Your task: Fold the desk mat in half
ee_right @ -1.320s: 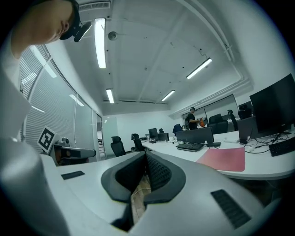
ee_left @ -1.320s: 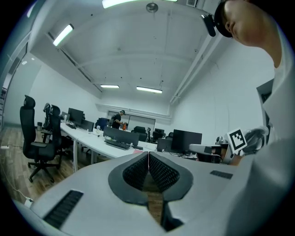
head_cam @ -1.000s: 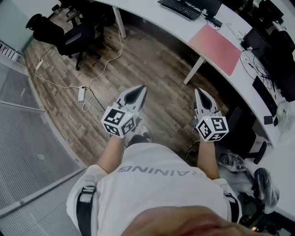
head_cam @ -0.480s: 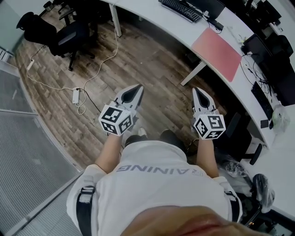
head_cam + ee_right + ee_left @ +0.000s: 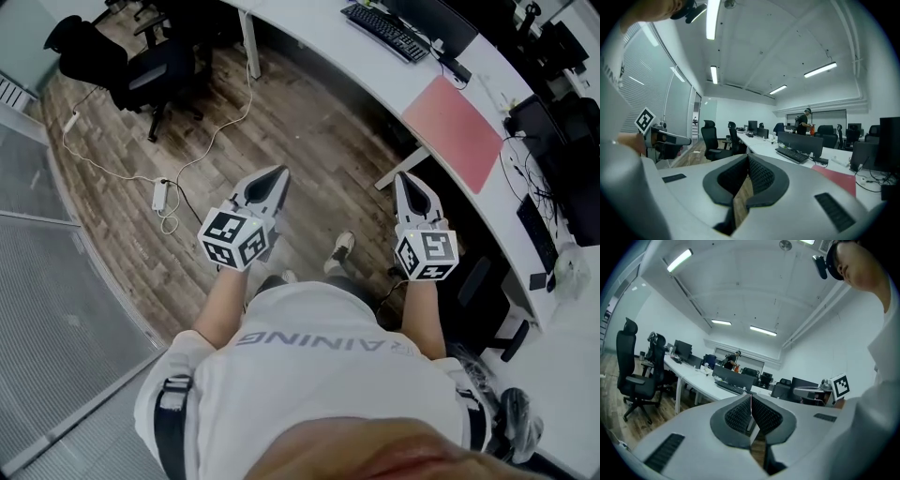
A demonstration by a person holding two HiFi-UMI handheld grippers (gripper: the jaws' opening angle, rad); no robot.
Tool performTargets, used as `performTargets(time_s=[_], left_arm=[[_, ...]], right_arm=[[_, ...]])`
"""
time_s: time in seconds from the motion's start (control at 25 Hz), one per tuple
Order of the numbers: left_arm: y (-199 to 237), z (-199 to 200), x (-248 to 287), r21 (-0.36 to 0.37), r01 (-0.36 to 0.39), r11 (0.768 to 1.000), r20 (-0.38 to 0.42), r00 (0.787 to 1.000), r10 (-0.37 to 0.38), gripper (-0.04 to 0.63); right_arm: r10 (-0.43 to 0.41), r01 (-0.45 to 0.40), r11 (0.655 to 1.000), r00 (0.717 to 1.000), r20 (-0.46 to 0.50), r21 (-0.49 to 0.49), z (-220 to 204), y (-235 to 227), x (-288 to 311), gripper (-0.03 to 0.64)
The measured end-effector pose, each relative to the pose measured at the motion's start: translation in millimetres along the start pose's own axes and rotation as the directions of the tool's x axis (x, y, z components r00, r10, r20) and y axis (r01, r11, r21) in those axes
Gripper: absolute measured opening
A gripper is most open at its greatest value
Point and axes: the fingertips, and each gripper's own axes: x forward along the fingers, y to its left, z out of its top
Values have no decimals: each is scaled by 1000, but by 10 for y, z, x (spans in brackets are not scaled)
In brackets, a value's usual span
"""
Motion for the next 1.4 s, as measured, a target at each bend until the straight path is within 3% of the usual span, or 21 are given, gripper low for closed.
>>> performTargets(time_s=[0.24, 0.88, 1.04, 1.4], left_arm=[[-87, 247, 543, 52, 18, 998, 9, 1000, -18, 32], [-489, 497, 2410, 104, 62, 993, -27, 998, -59, 32], [-541, 463, 2770, 101, 55, 993, -21, 998, -53, 32], [-541, 407, 3402, 93, 116, 989, -78, 991, -109, 32]], right_arm=[[-12, 12, 1000, 999, 44, 1, 160, -492, 218, 24], [-75, 69, 995, 994, 80, 78, 168, -2327, 695, 24], [-56, 50, 997, 990, 126, 50, 220, -2643, 763, 24], [-70, 65, 996, 994, 88, 56, 56, -3047, 1036, 23]])
